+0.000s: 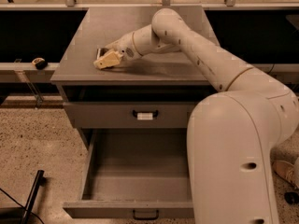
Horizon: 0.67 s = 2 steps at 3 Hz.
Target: Place rxbar chocolate into middle drawer
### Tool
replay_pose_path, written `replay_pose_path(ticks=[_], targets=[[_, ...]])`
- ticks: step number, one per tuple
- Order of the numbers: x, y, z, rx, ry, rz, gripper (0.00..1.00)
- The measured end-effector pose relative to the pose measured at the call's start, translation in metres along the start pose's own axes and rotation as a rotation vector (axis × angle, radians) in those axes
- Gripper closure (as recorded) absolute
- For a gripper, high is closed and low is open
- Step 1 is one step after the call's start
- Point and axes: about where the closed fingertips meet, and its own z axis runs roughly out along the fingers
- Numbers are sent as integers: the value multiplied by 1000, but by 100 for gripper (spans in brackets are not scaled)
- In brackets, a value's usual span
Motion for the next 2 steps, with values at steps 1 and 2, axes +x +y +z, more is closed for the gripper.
replay_pose_path(ticks=[1,2], targets=[[-5,5,-18,10,-107,-4,96],[-25,33,-53,2,-172,-109,100]])
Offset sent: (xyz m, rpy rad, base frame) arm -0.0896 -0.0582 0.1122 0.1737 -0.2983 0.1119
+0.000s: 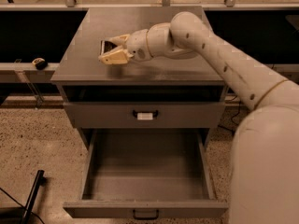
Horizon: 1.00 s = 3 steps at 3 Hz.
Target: Place rxbar chocolate into middle drawer
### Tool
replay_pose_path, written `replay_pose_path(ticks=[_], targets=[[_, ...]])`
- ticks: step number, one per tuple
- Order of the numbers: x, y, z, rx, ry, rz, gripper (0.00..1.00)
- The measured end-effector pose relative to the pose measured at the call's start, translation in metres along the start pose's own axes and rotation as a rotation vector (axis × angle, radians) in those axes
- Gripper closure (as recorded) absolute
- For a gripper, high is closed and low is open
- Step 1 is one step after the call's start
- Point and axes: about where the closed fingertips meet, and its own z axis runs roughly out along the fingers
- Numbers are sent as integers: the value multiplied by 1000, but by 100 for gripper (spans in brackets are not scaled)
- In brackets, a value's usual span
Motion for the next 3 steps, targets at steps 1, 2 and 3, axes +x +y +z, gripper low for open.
replay_pose_path(ticks=[1,2,3], targets=[[-25,45,-20,-61,80,-101,100],[-25,92,-48,-70,174,-107,100],[6,139,-35,-85,183,-36,100]])
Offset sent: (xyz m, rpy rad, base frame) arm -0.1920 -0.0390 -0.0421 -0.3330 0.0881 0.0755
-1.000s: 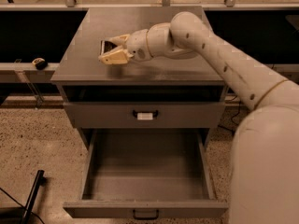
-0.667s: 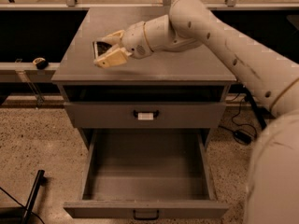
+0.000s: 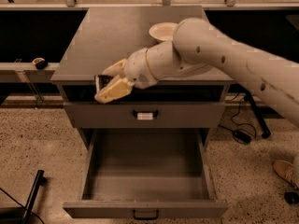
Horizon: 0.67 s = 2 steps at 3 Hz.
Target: Place rxbar chocolate into middle drawer
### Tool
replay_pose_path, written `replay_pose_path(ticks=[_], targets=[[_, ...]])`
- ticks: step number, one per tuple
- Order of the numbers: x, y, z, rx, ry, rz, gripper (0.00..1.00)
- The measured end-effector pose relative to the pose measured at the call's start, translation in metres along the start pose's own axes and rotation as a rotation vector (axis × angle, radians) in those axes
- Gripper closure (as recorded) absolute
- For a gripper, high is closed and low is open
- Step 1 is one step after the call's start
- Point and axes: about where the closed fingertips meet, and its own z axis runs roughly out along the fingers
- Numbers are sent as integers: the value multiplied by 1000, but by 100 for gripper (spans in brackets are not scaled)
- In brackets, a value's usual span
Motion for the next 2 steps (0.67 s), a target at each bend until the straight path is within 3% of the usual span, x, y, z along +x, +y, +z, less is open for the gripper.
replay_pose_path(ticks=[1,2], targets=[[29,26,20,-52,39,34,100],[45,43,10,8,88,-24,100]])
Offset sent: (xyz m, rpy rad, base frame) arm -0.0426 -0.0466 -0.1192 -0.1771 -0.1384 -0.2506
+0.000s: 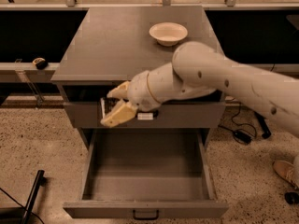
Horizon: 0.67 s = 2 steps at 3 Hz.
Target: Place rxbar chocolate into middle drawer
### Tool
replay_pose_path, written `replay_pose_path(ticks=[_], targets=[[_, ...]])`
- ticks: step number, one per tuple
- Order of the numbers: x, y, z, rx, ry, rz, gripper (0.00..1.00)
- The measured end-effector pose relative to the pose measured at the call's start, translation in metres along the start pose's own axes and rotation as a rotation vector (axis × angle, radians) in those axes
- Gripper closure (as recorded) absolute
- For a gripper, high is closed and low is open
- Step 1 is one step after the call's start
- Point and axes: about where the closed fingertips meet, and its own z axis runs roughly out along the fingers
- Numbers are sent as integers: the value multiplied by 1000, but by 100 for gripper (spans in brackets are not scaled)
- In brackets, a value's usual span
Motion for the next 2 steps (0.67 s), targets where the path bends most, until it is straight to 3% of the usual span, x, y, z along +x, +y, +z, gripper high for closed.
replay_pose_path(ticks=[1,2], targets=[[20,33,-12,124,12,53,100],[63,49,-18,203,47,126,100]])
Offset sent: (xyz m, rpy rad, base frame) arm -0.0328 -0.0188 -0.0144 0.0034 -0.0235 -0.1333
